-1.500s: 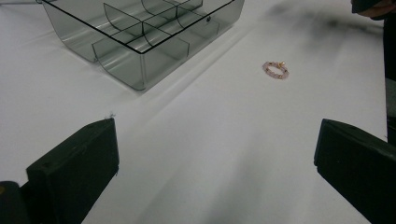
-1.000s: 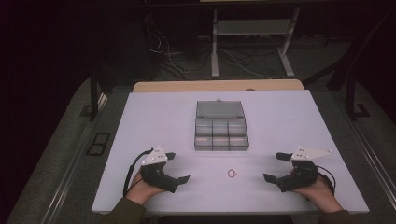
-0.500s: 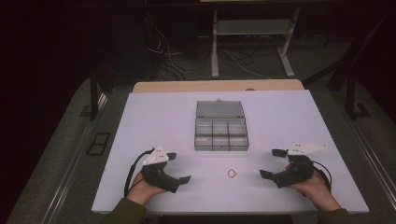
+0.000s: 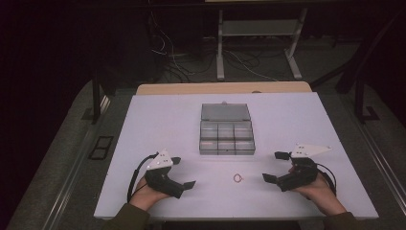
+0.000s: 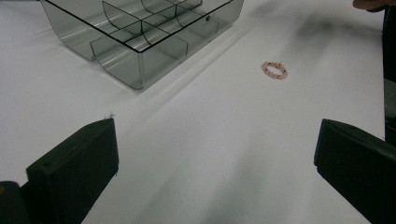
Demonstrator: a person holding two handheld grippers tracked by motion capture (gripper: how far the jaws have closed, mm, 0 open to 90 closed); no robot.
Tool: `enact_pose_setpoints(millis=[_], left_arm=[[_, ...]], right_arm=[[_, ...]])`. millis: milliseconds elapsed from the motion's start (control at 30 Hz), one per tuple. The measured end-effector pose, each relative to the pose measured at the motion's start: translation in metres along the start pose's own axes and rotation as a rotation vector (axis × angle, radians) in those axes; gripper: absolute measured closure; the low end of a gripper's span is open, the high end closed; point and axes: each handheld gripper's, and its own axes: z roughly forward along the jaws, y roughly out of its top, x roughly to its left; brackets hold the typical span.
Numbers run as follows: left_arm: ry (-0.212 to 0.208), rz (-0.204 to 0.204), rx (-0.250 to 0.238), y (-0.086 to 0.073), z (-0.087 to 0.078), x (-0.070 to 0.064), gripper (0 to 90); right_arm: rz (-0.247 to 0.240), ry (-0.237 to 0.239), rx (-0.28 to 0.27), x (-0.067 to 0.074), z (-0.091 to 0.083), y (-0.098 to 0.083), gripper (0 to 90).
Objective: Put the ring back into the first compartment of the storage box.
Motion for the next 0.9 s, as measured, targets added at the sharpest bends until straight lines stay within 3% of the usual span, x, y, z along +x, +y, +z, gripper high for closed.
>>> enact_pose_setpoints(millis=[900], left_arm=[[-0.002,0.014,-0.003,-0.001,0.001,-0.003,0.0]], right_arm=[[-0.026,0.032,0.017,0.008,0.026,0.009,0.5]])
